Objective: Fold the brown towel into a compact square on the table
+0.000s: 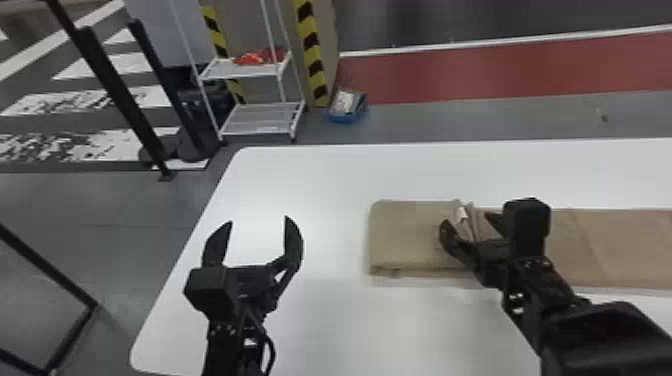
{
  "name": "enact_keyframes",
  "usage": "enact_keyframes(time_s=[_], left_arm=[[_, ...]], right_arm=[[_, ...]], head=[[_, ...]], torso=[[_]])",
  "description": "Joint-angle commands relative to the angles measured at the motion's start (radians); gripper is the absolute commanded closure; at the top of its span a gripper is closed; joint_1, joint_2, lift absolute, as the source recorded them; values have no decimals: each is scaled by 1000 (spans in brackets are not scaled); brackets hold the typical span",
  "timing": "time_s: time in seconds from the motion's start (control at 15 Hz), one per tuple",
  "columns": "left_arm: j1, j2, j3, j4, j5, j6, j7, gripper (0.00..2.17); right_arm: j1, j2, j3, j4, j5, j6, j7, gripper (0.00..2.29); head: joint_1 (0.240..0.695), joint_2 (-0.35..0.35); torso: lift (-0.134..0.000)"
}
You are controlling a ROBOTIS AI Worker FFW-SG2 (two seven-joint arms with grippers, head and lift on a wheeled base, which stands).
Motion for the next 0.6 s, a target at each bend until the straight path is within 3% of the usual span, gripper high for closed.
enact_keyframes(time_s=[0.0, 0.53], left_arm=[[0, 2, 5, 12, 2, 0, -2, 39], [-6, 2, 9, 13, 9, 3, -8, 39]], right_arm=[[-22, 2, 15, 31, 8, 0, -1, 468], [-34, 2, 33, 39, 36, 12, -30, 508]], head=[[695, 238], [695, 251]], torso=[[-118], [-118]])
